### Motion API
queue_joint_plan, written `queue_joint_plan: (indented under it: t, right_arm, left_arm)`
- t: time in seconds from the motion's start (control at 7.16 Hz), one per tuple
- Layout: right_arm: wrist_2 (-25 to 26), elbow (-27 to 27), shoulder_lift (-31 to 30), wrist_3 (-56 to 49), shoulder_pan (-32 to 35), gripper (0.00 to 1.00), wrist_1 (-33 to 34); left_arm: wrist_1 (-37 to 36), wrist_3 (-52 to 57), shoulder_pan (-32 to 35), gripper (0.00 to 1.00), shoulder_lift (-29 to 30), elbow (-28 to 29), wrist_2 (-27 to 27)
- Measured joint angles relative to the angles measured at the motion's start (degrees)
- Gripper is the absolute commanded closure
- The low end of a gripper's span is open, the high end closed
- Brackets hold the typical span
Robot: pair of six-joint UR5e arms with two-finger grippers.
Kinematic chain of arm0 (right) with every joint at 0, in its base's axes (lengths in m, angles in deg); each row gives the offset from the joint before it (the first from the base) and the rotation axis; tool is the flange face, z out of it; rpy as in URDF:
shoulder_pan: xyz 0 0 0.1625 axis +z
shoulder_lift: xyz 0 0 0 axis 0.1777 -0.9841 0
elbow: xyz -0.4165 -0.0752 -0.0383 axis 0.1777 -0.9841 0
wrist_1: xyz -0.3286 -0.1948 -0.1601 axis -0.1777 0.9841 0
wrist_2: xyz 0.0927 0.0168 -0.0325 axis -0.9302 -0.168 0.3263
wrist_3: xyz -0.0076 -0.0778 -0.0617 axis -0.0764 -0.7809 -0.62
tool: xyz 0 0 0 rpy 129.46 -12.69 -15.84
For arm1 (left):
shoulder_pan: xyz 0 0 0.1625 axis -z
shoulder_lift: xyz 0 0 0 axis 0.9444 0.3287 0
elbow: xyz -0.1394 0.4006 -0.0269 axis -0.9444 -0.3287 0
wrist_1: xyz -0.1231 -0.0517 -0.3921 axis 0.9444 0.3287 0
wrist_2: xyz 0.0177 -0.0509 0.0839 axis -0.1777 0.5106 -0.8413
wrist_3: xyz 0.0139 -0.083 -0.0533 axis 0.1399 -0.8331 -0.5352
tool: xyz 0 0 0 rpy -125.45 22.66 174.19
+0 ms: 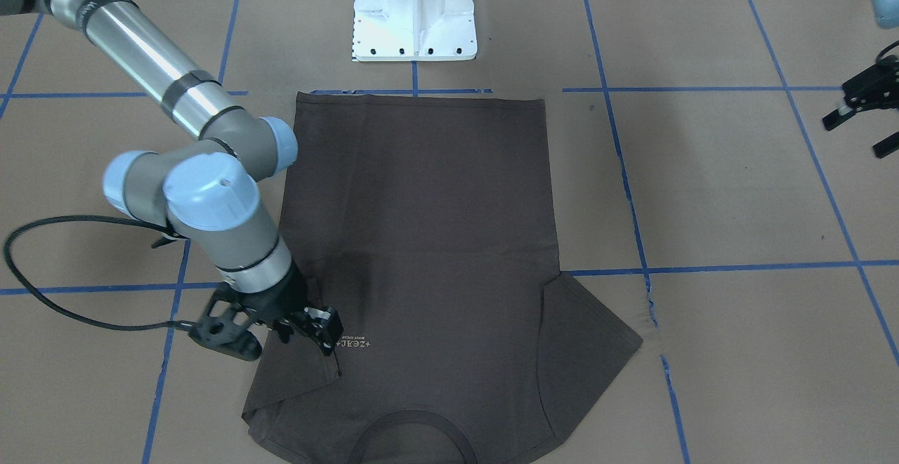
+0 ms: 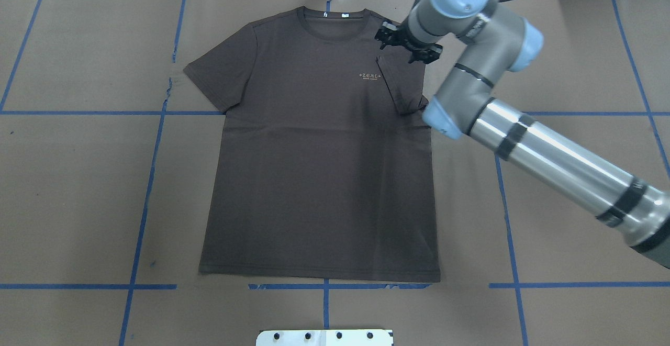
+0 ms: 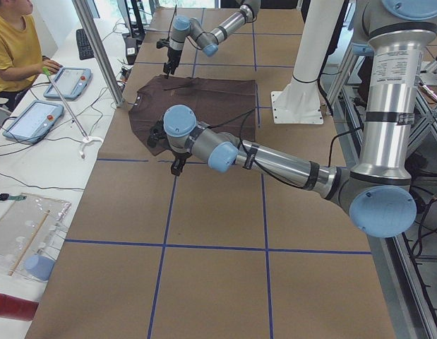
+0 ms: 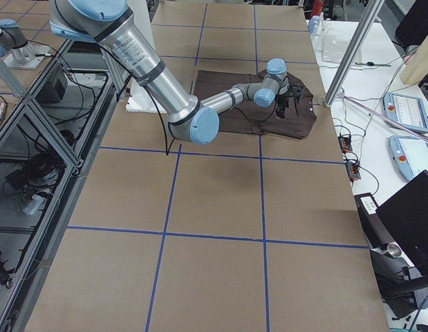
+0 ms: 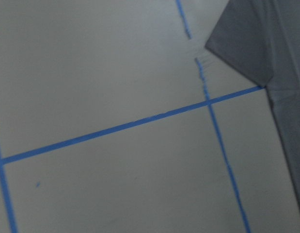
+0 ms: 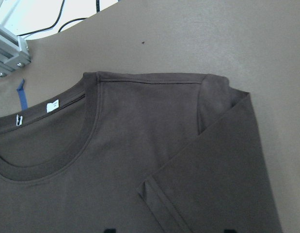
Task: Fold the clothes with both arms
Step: 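Raise the right gripper away while the left gripper moves to the other sleeve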
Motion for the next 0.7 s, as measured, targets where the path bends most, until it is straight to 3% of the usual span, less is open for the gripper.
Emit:
queue_joint_plan:
  t: [0.28, 0.56, 0.7]
  right_arm:
    - [-6.6, 9.8, -7.9, -0.5, 4.5, 0.00, -0.2]
    - [-11.7, 15.1, -13.3, -0.9, 8.4, 0.00, -0.5]
    - [-12.4, 16.5, -14.9, -1.1, 9.2, 0.00, -0.5]
  left_arm:
    - [4.8, -15.9, -9.9, 0.00, 9.2, 6.5, -11.9]
    - [5.7, -26.7, -16.1, 0.01, 19.7, 16.3, -21.4]
    - [7.3, -29.8, -18.6, 0.06, 23.2, 21.3, -27.1]
